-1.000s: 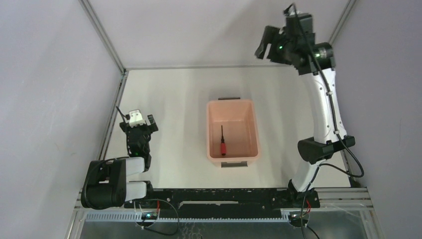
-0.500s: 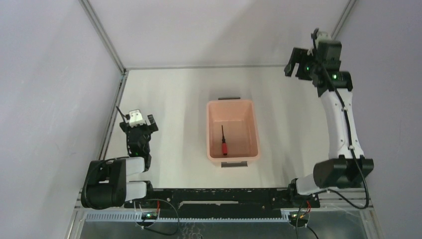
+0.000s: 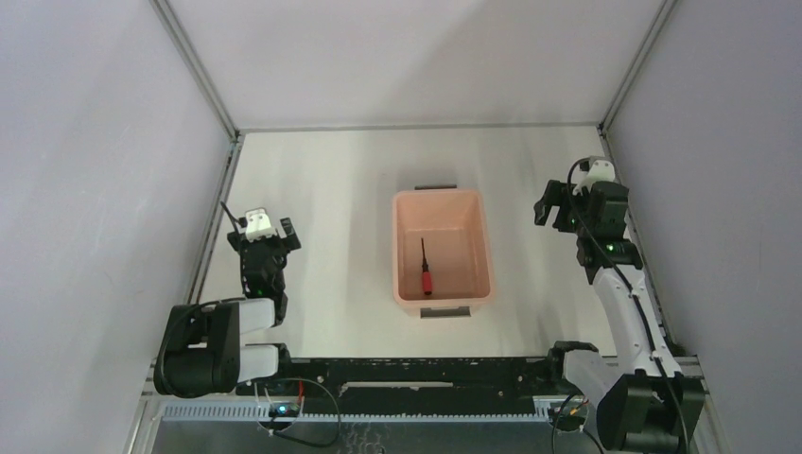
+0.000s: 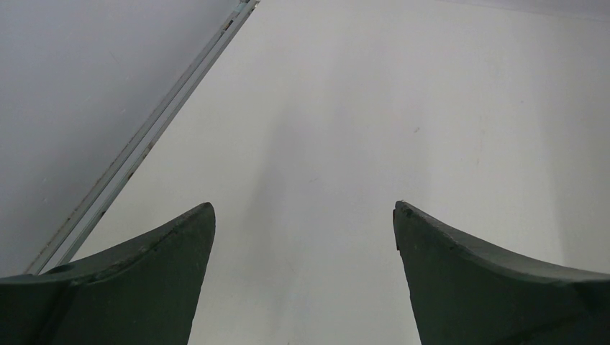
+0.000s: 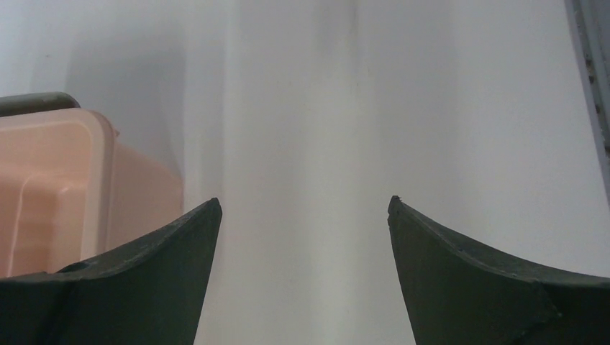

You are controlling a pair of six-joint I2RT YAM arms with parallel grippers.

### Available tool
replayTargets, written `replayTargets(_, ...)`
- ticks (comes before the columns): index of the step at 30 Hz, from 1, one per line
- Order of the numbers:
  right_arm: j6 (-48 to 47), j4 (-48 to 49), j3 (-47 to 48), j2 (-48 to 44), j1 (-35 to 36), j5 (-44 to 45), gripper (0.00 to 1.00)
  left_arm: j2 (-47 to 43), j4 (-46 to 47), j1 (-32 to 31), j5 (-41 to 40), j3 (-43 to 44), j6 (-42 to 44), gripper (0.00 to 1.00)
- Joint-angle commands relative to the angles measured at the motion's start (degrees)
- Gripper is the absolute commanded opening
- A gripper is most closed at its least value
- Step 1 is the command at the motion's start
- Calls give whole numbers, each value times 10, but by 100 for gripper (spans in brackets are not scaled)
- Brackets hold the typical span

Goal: Put the screwdriver in the bin
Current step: Reset both arms

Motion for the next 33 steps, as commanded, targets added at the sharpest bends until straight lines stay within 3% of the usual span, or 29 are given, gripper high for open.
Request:
replayTargets(1, -8, 91, -14, -40, 11, 21, 95, -7, 20, -1, 8, 24, 8, 98)
replayTargets(17, -3, 96, -21, -53, 39, 82, 99, -6, 20, -1, 8, 23, 8, 98)
replayTargets(29, 5, 112, -24, -55, 104, 246, 100, -6, 20, -1, 8, 23, 8, 98)
replayTargets(33, 4, 117, -23, -54, 113, 265, 100, -7, 20, -1, 8, 24, 8, 98)
